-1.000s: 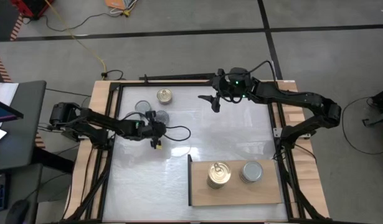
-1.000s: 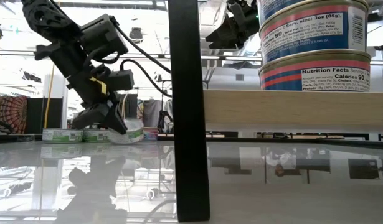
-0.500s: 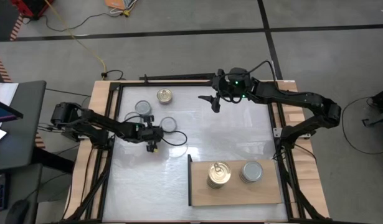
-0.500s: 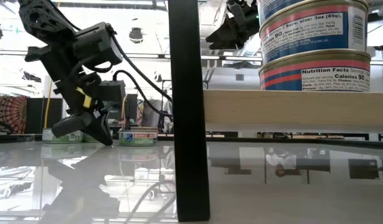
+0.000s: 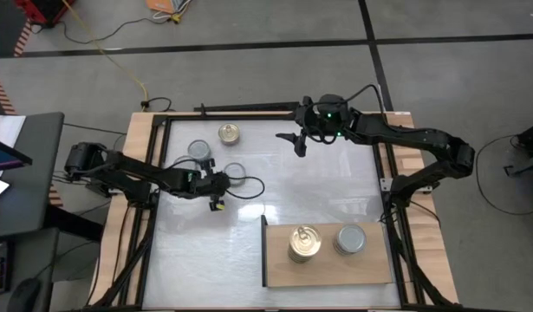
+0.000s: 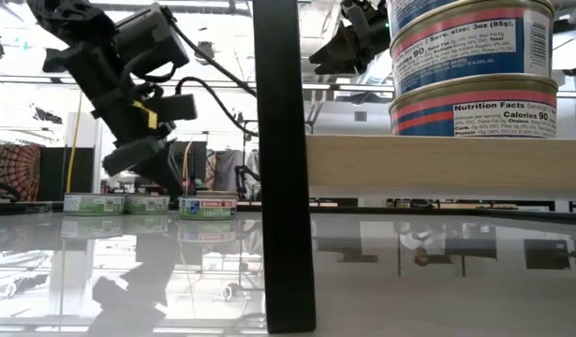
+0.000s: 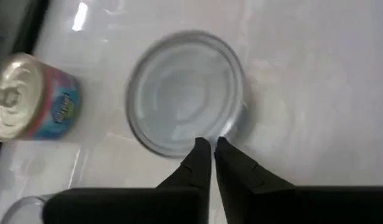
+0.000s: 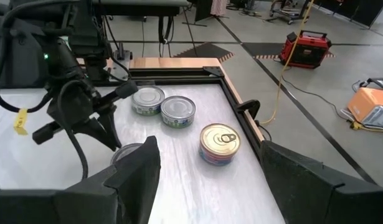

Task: Stack canned seafood by type on shelf
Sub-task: Stack the green tuna can on top of the green tuna can on the shelf

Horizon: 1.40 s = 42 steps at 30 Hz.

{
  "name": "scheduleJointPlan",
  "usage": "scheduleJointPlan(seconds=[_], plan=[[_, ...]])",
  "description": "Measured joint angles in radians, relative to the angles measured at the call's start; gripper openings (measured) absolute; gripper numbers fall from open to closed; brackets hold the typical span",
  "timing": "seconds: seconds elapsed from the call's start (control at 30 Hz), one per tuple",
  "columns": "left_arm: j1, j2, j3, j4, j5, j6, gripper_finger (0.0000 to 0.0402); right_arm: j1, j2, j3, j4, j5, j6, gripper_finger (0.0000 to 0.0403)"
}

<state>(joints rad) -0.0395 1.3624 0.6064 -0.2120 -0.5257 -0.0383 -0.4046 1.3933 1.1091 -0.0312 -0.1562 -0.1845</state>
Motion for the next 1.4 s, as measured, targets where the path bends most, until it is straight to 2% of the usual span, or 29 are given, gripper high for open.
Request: scheduleJointPlan(seconds=[0.2,0.37,0.53,0.83,1.4], plan=[[0.000,-0.048,0.000,0.026,0.001,0.008,0.0042,0.000,0.000,0.000,-0.004,0.000,-0.001,0.0302],[0.011,-0.048,-0.005,0.071,-0.052,0.038,0.0034,0.001,0.000,0.000,-0.002,0.000,-0.004,0.0302],[0.028,0.028,-0.008,0.108,0.000,0.060,0.0020,0.005,0.000,0.000,0.000,0.000,0.000,0.0302],[0.023,0.062,-0.003,0.009,0.037,-0.040,0.0002,0.005,0.000,0.000,0.000,0.000,0.000,0.0302],[0.003,0.064,-0.012,-0.088,0.091,-0.086,0.0002,0.005,0.000,0.000,-0.007,0.000,0.001,0.0302]])
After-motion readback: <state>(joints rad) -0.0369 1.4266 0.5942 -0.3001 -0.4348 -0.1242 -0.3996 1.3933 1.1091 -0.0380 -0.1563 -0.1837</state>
